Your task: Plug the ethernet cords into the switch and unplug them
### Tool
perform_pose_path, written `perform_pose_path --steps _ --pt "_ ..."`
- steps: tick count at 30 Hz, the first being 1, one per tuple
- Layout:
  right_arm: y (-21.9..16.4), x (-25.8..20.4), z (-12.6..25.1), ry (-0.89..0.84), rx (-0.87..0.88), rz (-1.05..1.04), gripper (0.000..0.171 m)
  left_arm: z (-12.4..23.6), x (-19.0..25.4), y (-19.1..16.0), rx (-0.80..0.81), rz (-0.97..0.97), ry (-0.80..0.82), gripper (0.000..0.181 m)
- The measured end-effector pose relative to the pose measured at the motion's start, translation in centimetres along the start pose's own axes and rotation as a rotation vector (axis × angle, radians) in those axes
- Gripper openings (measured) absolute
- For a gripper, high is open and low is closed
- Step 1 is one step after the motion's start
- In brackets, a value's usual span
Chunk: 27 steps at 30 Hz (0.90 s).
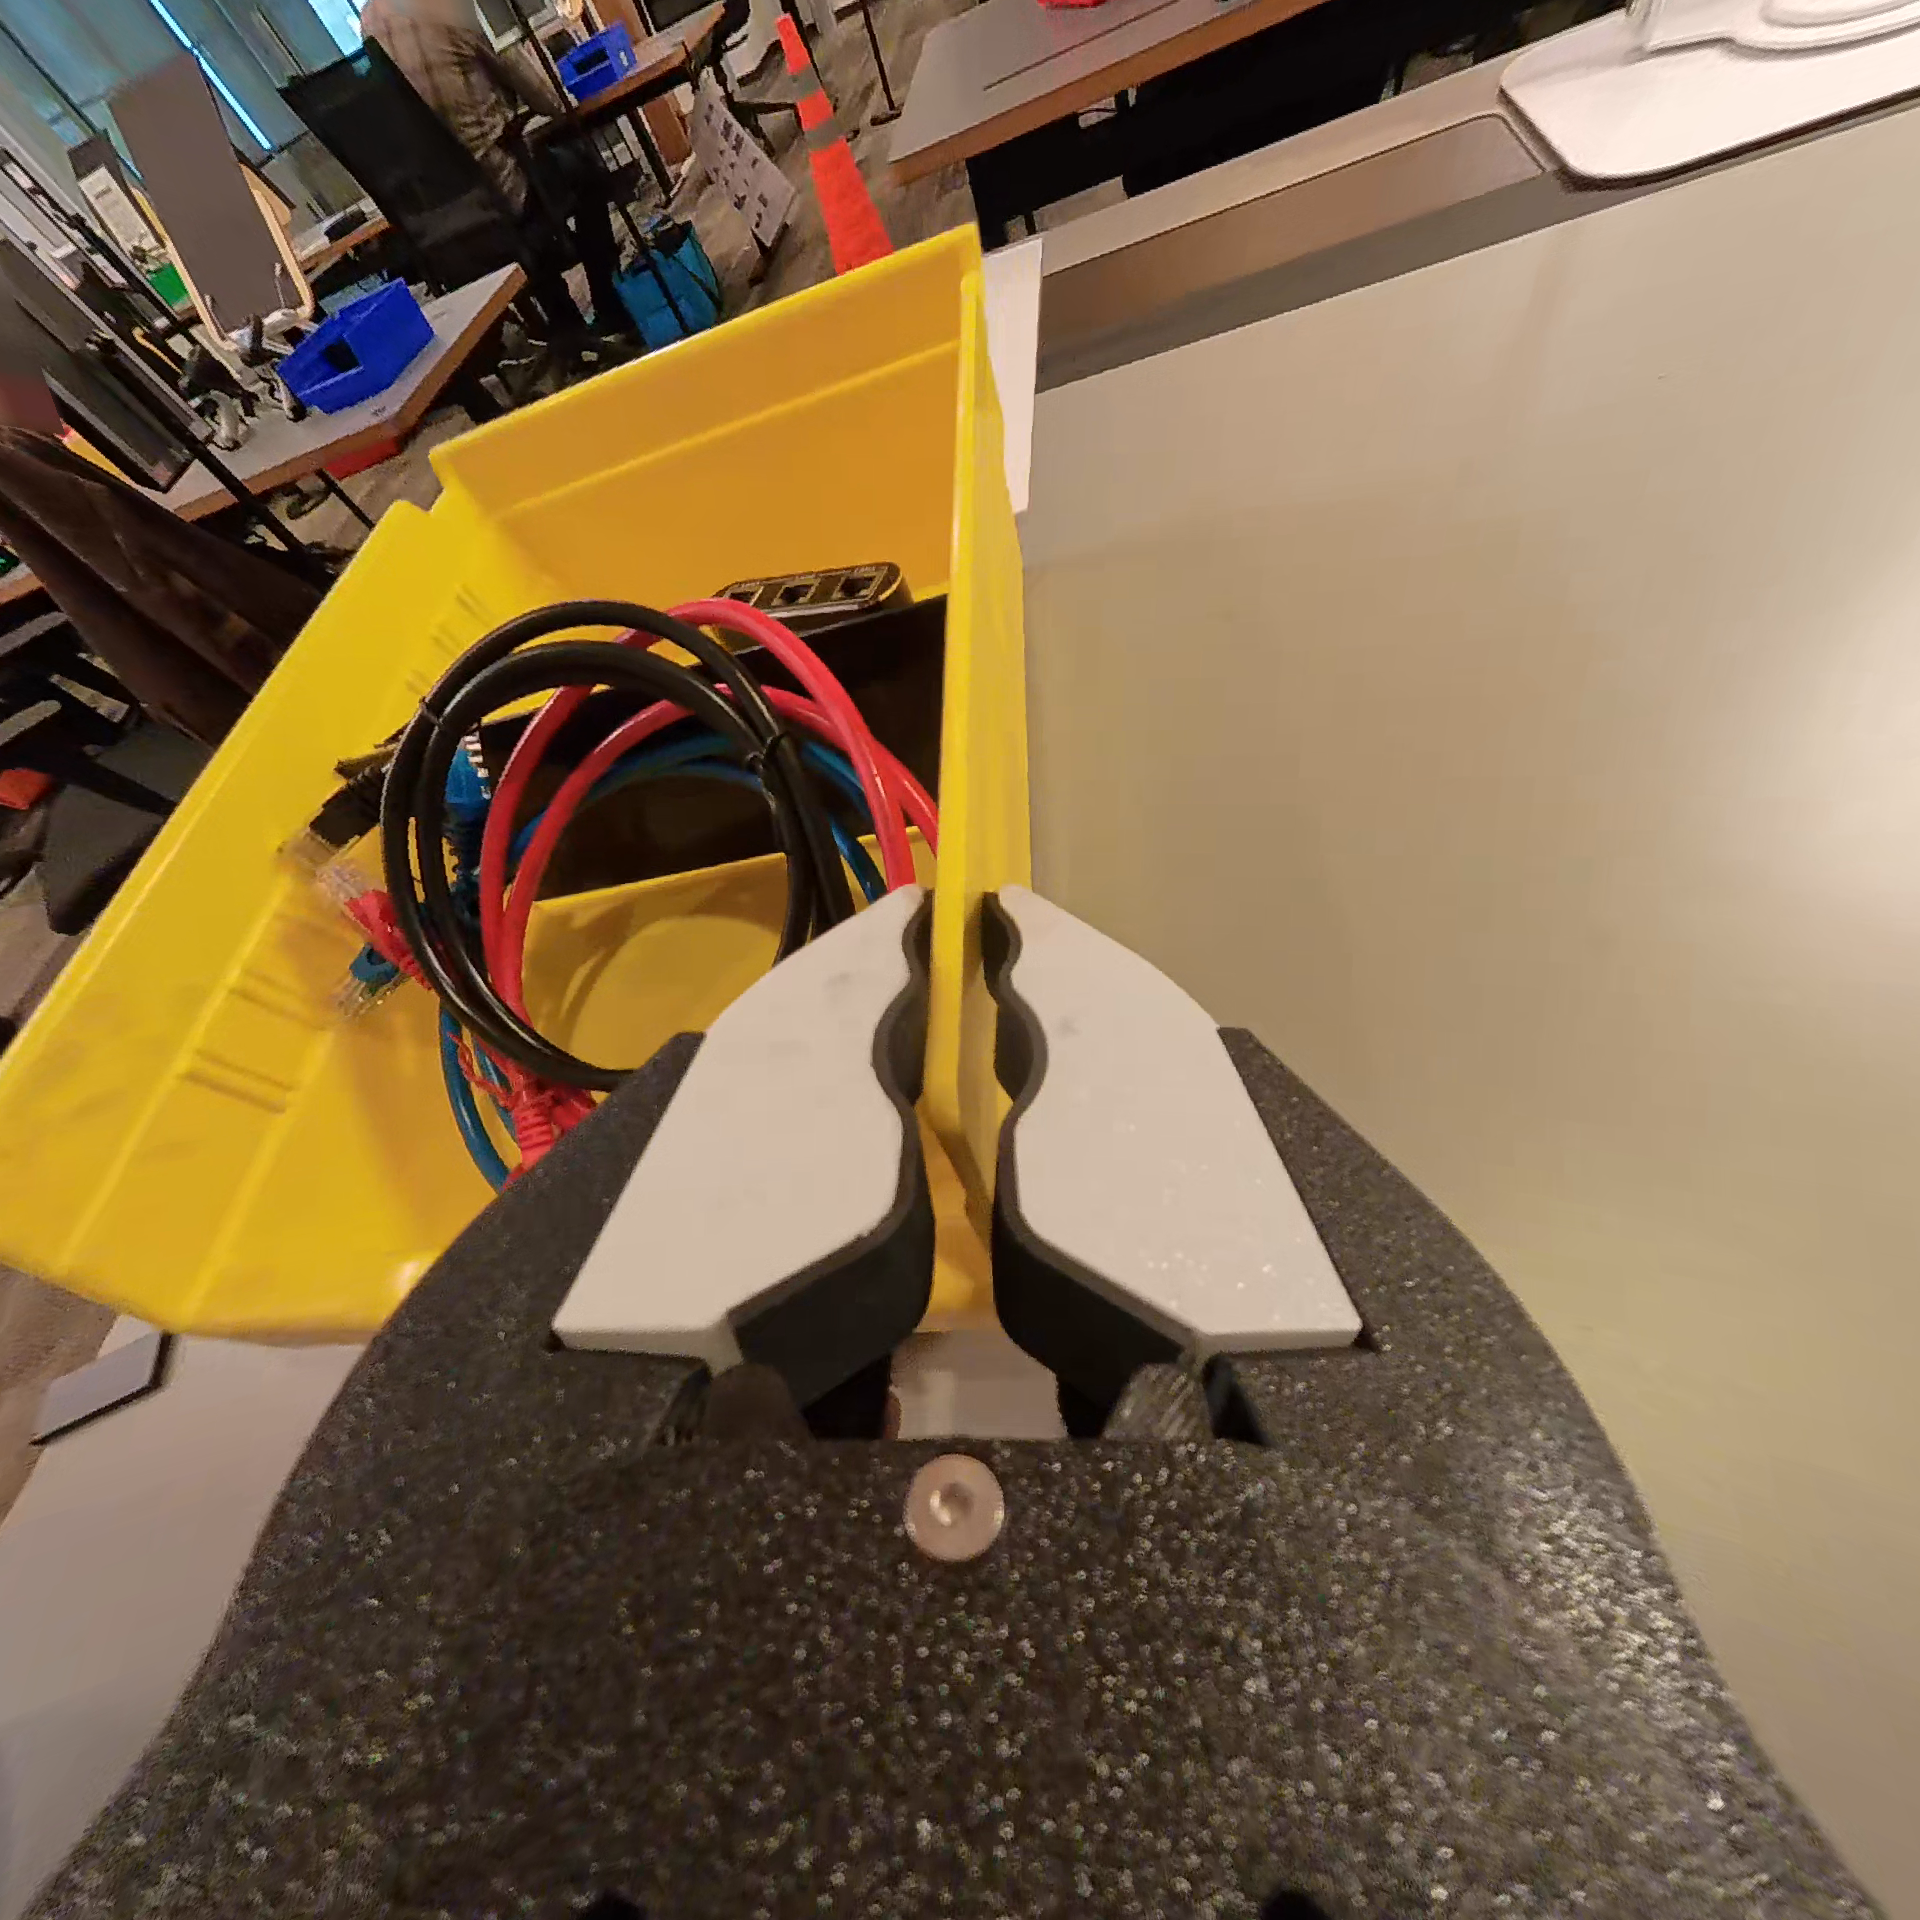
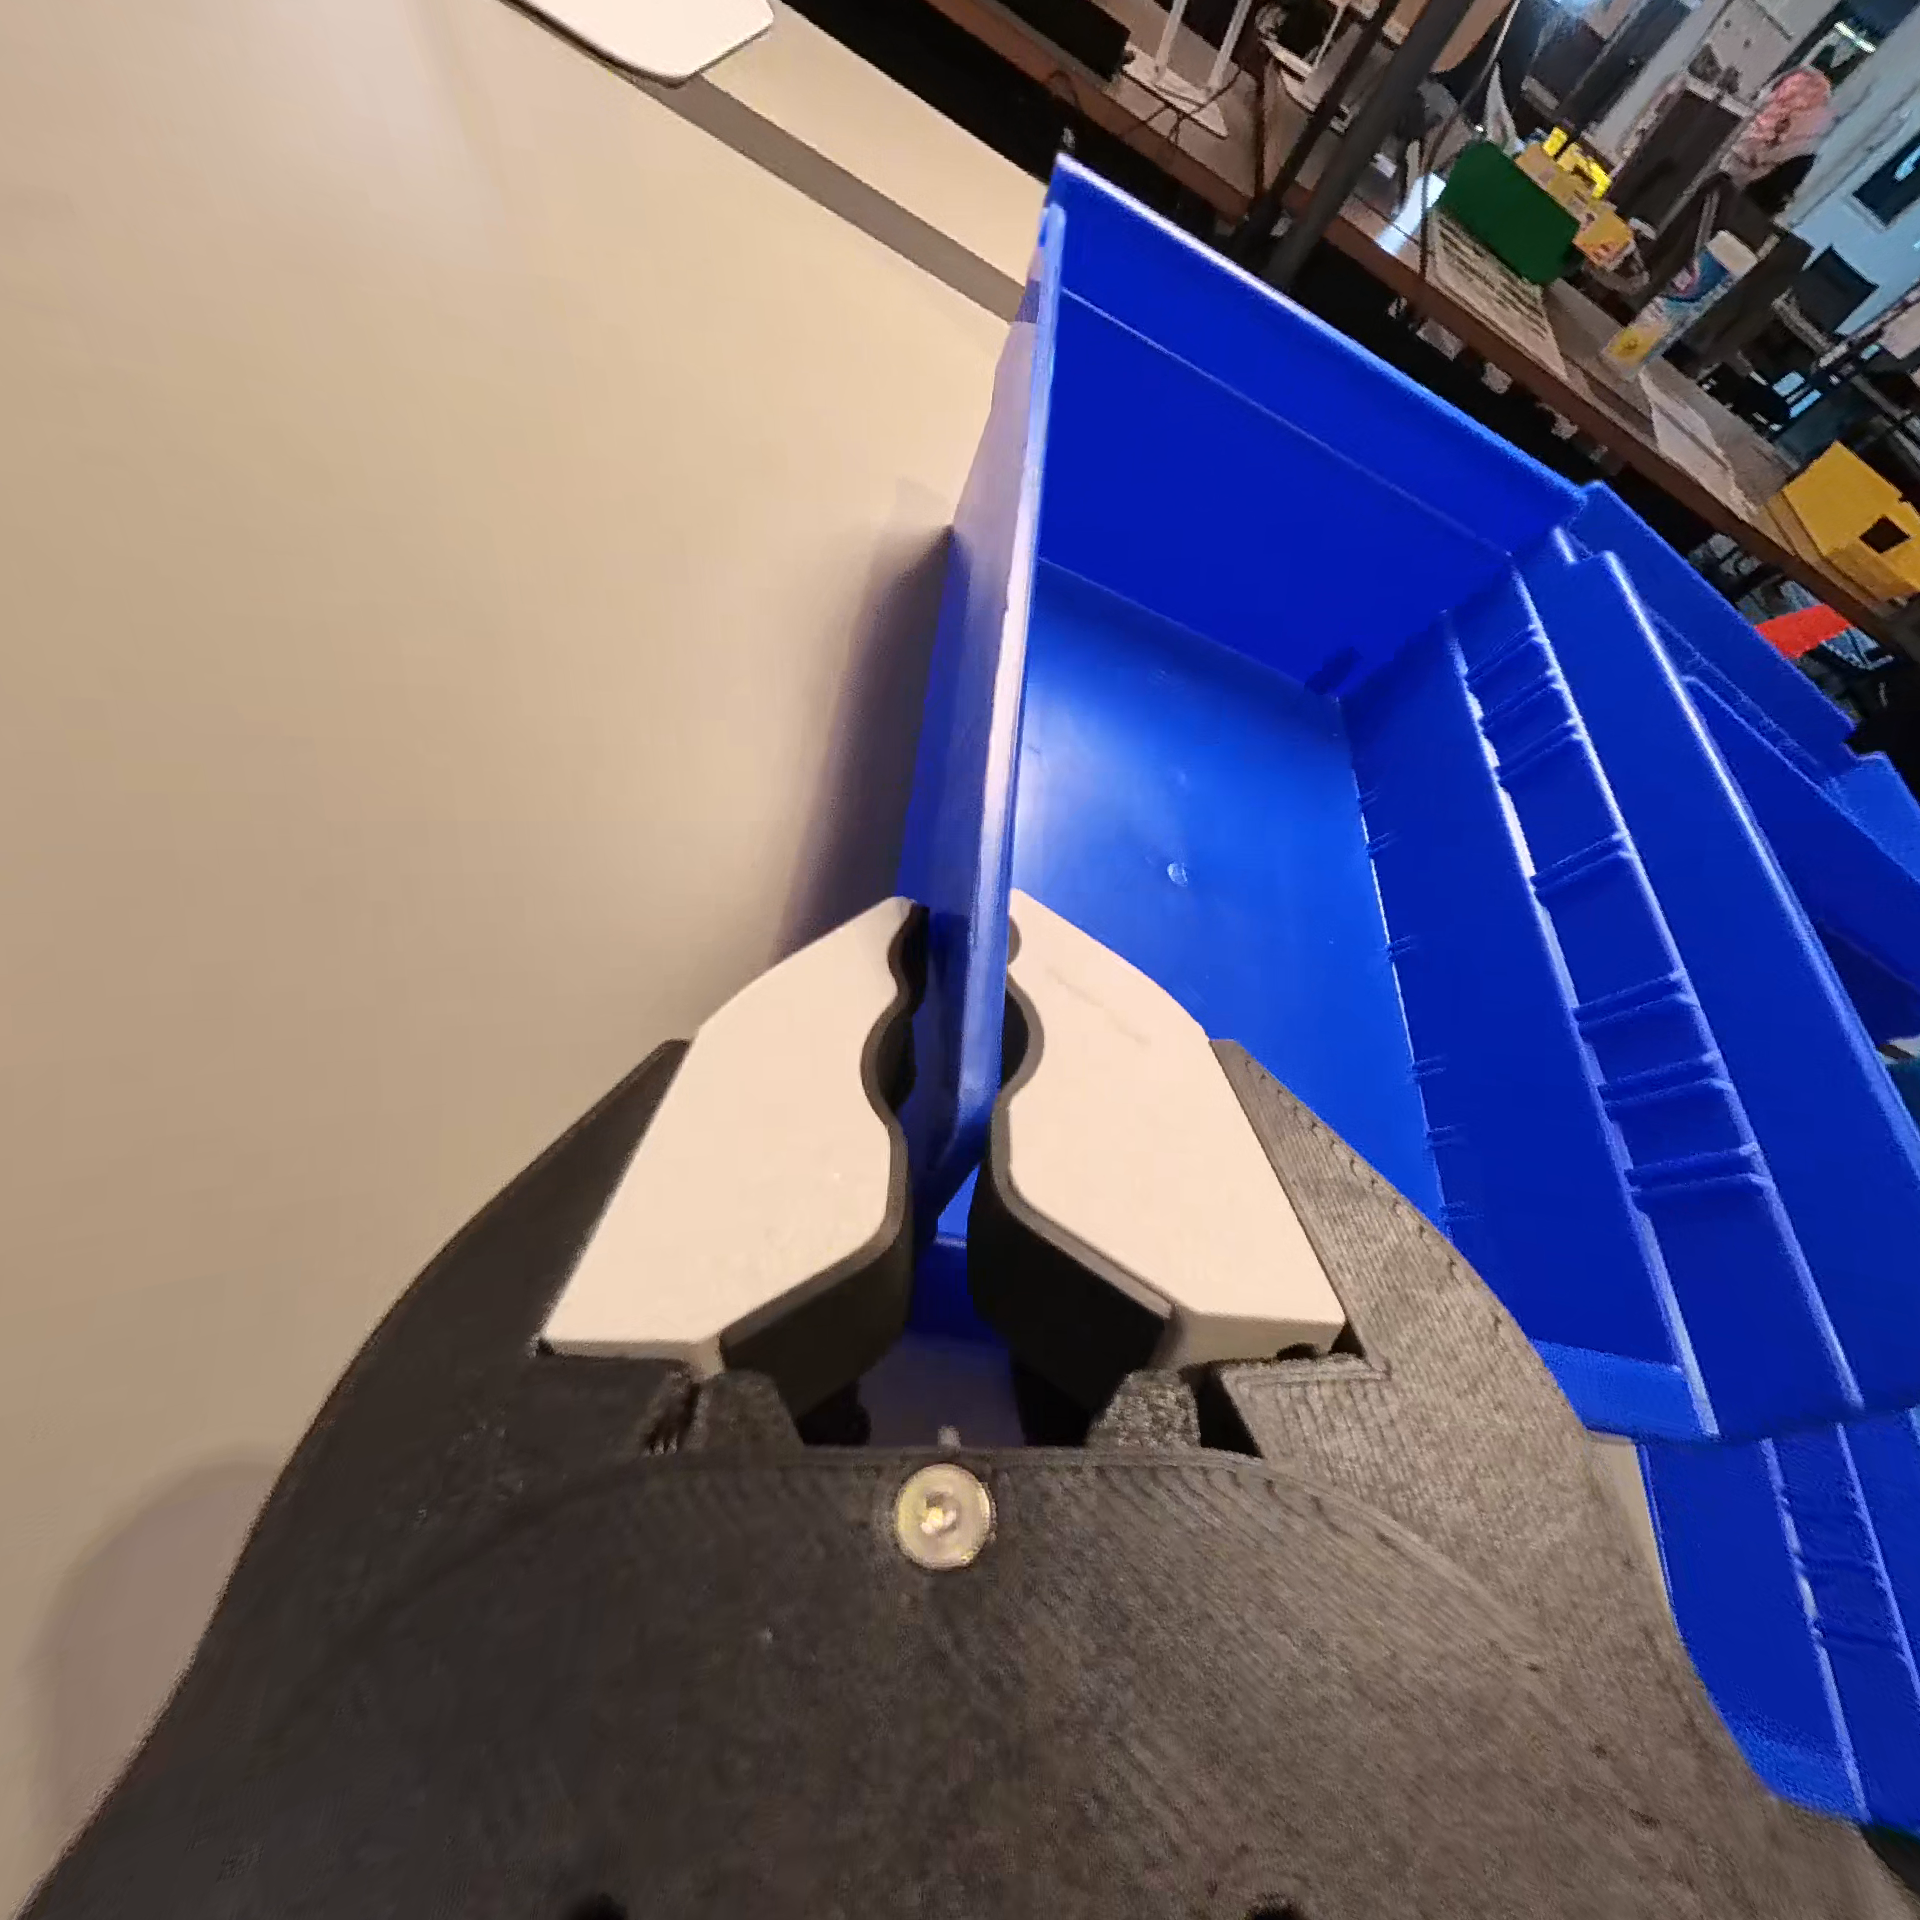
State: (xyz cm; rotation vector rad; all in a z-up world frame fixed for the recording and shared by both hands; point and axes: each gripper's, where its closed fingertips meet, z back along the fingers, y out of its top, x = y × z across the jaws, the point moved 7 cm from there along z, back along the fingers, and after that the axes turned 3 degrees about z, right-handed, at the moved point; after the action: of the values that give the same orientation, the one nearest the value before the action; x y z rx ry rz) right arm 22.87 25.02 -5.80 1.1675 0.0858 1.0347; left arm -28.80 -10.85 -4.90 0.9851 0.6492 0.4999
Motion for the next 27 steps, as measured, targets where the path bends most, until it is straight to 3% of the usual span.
perform_pose_path --steps 14,27 --pt "1.2 2.6 -4.6 -0.07 -0.038 -0.033 0.008 -1.8 -3.2 -0.8 0.1 -0.024 -0.013 0.005" --pt "0.6 2.9 -3.9 -0.114 -0.064 -0.061 0.008 -2.7 -5.2 -1.0 0.122 -0.089 -0.067 0.006"
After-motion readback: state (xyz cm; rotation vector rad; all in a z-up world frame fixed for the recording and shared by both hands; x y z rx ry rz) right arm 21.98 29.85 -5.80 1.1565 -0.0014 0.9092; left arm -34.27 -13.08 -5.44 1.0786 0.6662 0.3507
